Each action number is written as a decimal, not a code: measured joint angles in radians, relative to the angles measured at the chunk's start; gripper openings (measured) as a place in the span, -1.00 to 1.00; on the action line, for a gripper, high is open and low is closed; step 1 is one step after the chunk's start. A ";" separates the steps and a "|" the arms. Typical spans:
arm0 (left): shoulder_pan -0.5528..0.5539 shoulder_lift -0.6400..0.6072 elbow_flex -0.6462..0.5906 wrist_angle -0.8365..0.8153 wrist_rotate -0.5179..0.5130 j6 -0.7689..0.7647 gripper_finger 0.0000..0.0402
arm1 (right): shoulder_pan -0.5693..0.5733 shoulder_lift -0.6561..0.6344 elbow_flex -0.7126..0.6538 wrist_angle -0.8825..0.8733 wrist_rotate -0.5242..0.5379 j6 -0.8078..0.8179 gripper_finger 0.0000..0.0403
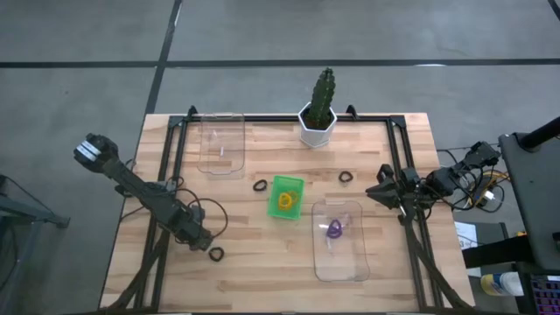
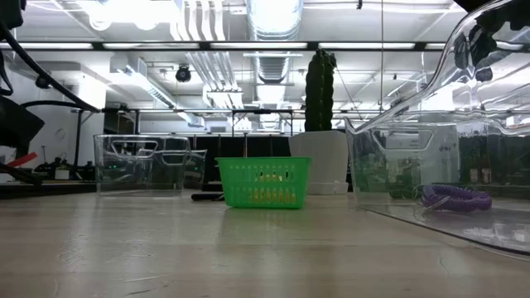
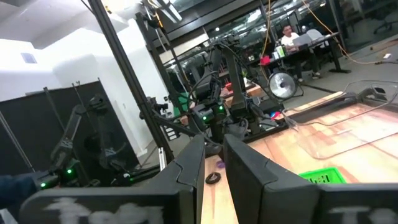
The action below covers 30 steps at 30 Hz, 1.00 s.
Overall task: Sort spring keychains
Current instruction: Put the purple spring keychain into the right transparent bin
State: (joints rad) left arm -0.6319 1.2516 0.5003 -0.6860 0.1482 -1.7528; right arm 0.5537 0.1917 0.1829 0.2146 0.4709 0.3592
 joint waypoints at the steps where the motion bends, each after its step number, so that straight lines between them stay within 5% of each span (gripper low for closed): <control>1: 0.000 0.000 0.000 0.000 0.000 -0.005 -0.82 | 0.000 0.000 0.000 0.000 0.000 0.000 -0.72; 15: 0.000 -0.019 0.028 -0.006 -0.038 0.059 -0.99 | 0.000 0.000 0.000 0.000 0.000 0.000 -0.72; 30: 0.002 -0.168 0.149 -0.080 -0.340 0.111 -1.00 | 0.000 0.000 0.000 0.000 0.003 -0.004 -0.72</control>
State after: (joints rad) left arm -0.6300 1.0839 0.6490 -0.7664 -0.1921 -1.6422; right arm 0.5537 0.1917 0.1829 0.2150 0.4740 0.3553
